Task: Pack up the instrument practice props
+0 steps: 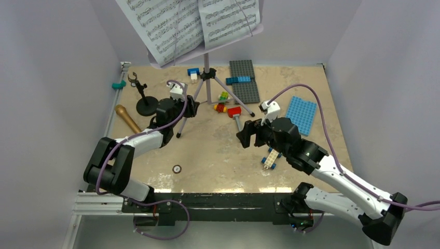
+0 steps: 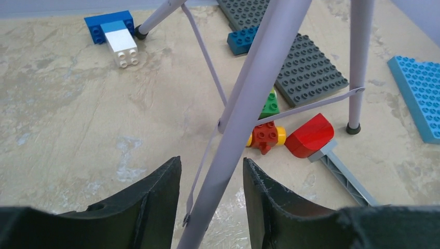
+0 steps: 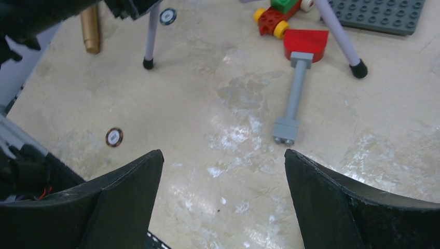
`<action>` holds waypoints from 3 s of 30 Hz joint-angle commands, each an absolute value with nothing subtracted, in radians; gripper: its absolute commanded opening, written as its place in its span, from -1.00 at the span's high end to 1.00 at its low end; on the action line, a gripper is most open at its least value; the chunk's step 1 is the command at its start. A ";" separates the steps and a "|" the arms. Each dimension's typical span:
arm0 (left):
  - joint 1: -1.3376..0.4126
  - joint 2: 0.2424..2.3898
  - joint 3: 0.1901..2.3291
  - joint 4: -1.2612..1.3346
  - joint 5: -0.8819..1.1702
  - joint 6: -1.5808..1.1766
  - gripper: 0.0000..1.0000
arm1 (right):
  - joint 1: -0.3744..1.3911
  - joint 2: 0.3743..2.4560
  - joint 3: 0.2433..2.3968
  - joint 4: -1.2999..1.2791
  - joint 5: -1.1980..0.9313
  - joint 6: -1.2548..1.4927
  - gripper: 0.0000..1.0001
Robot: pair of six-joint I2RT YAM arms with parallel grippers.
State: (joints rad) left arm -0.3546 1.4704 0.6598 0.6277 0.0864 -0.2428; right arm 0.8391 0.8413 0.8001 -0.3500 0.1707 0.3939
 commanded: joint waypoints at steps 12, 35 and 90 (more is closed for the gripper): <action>-0.397 1.451 0.652 0.677 0.005 -0.220 0.19 | 0.674 1.283 0.930 0.234 0.352 0.243 -0.80; -0.422 1.484 0.665 0.643 0.004 -0.214 0.34 | 0.617 1.703 1.223 0.199 0.156 0.041 -0.41; -0.572 1.168 0.463 0.437 -0.139 -0.342 1.00 | 0.927 1.265 0.845 -0.117 0.174 0.433 1.00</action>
State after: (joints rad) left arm -0.5655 1.1473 0.4763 0.4210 -0.1024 -0.1997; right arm 0.8452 1.2877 0.8577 -0.0826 0.3260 0.3016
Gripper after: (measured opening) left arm 0.317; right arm 0.227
